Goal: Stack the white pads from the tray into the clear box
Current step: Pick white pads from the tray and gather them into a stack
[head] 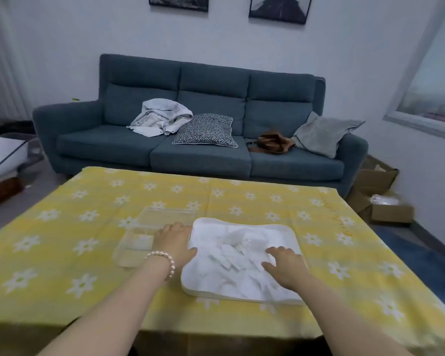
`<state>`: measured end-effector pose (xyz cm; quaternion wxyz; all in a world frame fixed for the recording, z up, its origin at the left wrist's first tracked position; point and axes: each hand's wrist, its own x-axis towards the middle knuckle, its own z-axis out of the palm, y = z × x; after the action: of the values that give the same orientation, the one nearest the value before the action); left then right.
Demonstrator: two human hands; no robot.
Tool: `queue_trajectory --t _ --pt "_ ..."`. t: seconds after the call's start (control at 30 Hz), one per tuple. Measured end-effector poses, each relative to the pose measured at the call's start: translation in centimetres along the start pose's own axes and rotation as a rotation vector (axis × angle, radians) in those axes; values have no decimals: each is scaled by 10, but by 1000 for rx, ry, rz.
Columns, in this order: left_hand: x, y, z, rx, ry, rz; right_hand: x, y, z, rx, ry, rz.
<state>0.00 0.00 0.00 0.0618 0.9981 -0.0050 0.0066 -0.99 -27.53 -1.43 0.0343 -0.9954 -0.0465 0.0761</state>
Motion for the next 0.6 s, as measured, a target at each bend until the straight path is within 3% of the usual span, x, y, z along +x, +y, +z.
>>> queue_trajectory --t 0.33,0.47,0.6 --pt "32 30 43 -117 13 187 70 -22 33 -65 154 -221" --pt "33 18 59 -291 9 250 110 -38 41 -89 187 -298" --pt "26 7 73 -571 -40 224 132 -33 50 -132 29 -216"
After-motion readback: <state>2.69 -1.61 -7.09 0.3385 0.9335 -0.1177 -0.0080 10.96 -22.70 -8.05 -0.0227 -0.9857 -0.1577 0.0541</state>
